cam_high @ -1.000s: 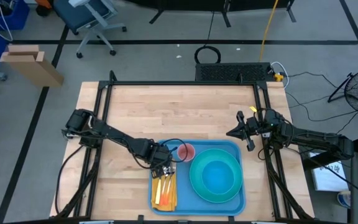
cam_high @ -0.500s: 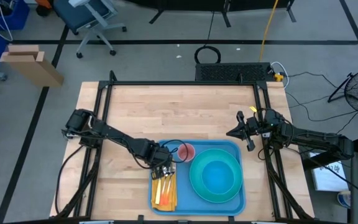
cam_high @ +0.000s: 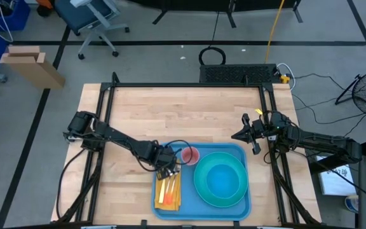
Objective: Set up tray
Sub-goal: Adjust the yellow napkin, then return to Home Position
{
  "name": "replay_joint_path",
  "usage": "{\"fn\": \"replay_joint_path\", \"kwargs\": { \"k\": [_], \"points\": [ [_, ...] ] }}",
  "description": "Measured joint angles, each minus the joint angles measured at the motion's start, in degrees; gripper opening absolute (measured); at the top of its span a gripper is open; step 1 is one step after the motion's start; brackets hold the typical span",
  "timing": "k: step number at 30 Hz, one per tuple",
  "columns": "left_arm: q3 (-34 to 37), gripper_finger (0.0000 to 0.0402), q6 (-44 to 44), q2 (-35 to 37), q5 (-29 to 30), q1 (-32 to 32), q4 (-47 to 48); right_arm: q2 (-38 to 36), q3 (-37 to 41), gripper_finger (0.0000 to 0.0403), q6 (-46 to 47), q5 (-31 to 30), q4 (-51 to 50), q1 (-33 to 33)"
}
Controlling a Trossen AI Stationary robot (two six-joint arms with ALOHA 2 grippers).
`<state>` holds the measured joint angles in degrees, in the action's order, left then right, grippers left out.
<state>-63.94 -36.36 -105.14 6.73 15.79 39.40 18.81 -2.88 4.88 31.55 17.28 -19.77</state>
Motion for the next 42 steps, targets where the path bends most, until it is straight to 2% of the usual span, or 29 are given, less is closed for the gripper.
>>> {"fn": "replay_joint_path", "kwargs": {
  "k": [9,20,28,32,36,39,42],
  "points": [
    [0.0,0.0006,0.2,0.0,2.2,-1.9,1.8,0.0,0.0,0.0000,0.0,0.0,0.0,0.0],
    [-1.2,0.0090,6.3,0.0,0.8,-1.9,0.5,0.0,0.0,0.0000,-0.9,0.0,0.0,0.0],
    [-6.8,0.0123,13.0,0.0,2.2,-1.9,3.3,0.0,0.0,0.0000,-1.6,0.0,1.5,0.0],
    [-9.7,0.0105,19.7,1.1,8.4,-0.9,4.9,0.0,0.0,0.0000,-3.1,0.0,1.6,0.0],
    [-9.8,0.0051,28.7,6.0,13.7,1.1,2.5,-0.2,0.0,0.0000,-5.4,0.0,1.7,0.0],
    [-7.1,0.0009,34.7,12.3,14.1,2.0,-2.2,-0.9,0.0,0.0000,-7.5,0.1,1.8,0.0],
    [-0.7,0.0009,38.0,20.1,14.4,2.2,-9.7,-1.2,0.0,0.0000,-9.0,0.1,1.7,0.0]
  ]
}}
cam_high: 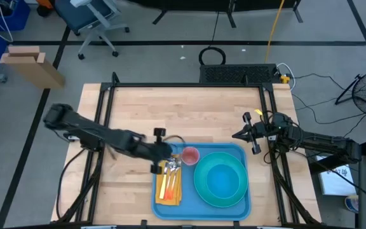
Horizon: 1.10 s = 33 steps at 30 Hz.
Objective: Set up tray
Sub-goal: Return to Home Position
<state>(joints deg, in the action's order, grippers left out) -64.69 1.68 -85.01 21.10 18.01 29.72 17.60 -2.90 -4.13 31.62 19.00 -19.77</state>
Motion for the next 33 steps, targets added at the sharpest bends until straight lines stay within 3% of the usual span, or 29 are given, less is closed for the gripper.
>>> {"fn": "replay_joint_path", "kwargs": {
  "k": [6,12,17,24,29,33],
  "points": [
    [20.7,0.0004,3.6,18.7,-3.4,-4.8,-20.7,-0.2,0.0,0.0000,-1.6,0.1,-0.3,0.0],
    [39.8,0.0002,-5.1,34.1,-9.4,-11.4,-39.4,-0.3,0.0,0.0000,-1.8,0.2,-0.4,0.0],
    [49.9,0.0002,-9.7,42.9,-10.7,-10.9,-48.3,-0.3,0.0,0.0000,1.2,-0.2,1.9,0.0],
    [53.6,0.0001,-7.6,51.5,-4.2,-4.4,-46.5,-2.0,0.0,0.0000,8.2,0.0,6.7,-0.1],
    [53.8,0.0001,-7.1,57.2,3.9,-0.5,-34.6,-5.4,0.0,0.0000,9.6,0.0,3.6,-0.1],
    [53.8,0.0001,-8.0,62.4,4.5,-0.1,-29.7,-8.7,0.0,0.0000,9.5,0.0,2.9,-0.9]
  ]
}}
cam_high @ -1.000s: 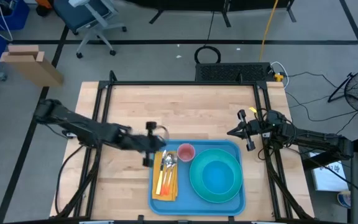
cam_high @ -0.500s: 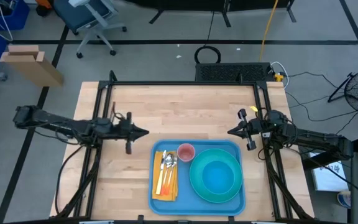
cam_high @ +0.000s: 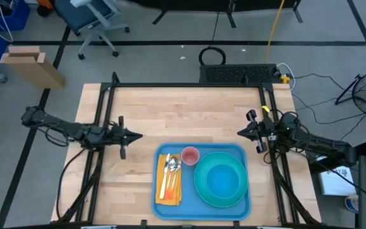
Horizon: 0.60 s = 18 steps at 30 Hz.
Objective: Set up tray
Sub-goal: Return to Home Position
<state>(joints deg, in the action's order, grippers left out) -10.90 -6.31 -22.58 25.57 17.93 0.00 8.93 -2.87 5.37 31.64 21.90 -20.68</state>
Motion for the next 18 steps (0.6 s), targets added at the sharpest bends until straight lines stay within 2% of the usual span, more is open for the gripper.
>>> {"fn": "replay_joint_path", "kwargs": {
  "k": [8,13,18],
  "points": [
    [2.2,0.0000,3.0,7.6,1.1,0.0,1.4,-1.3,0.0,0.0000,1.0,0.2,-3.4,-1.9],
    [7.5,0.0000,5.5,9.9,3.2,1.3,-4.1,-1.3,0.0,0.0000,1.9,0.9,-3.5,2.7],
    [10.3,0.0000,6.8,10.8,3.4,1.7,-7.2,-1.4,0.0,0.0000,-1.8,-3.2,-1.7,5.4]
  ]
}}
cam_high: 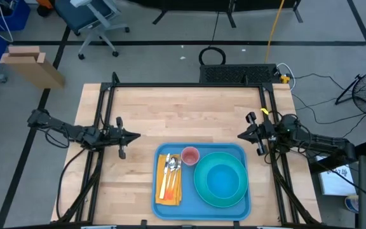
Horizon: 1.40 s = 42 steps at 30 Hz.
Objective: Set up tray
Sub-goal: Return to Home Position
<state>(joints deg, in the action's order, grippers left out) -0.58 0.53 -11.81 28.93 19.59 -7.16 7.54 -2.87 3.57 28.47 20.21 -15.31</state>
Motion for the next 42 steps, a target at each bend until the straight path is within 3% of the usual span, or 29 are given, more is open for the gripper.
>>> {"fn": "replay_joint_path", "kwargs": {
  "k": [4,10,18,23,37,42],
  "points": [
    [0.0,0.0000,0.5,0.0,-0.2,0.1,0.2,-0.9,0.0,0.0000,0.2,0.0,2.5,0.0],
    [0.0,0.0000,3.7,0.9,1.4,1.8,2.3,-2.4,0.0,0.0000,0.4,-3.3,-3.1,-0.1],
    [-0.1,0.0000,14.3,11.8,4.3,4.0,2.7,-4.2,0.0,0.0000,1.6,-4.5,-3.9,-0.1],
    [-0.8,0.0000,15.2,11.5,5.7,3.2,5.0,-4.6,0.1,0.0000,-1.1,-4.4,-5.7,-0.1],
    [-0.2,0.0000,11.0,11.5,-12.5,-4.6,4.3,-4.3,2.1,0.0000,-2.7,-4.6,-7.3,-0.1],
    [-0.2,0.0000,10.2,11.5,-16.4,-8.0,4.7,-4.3,2.1,0.0000,-2.4,-4.7,-8.2,-0.1]
  ]
}}
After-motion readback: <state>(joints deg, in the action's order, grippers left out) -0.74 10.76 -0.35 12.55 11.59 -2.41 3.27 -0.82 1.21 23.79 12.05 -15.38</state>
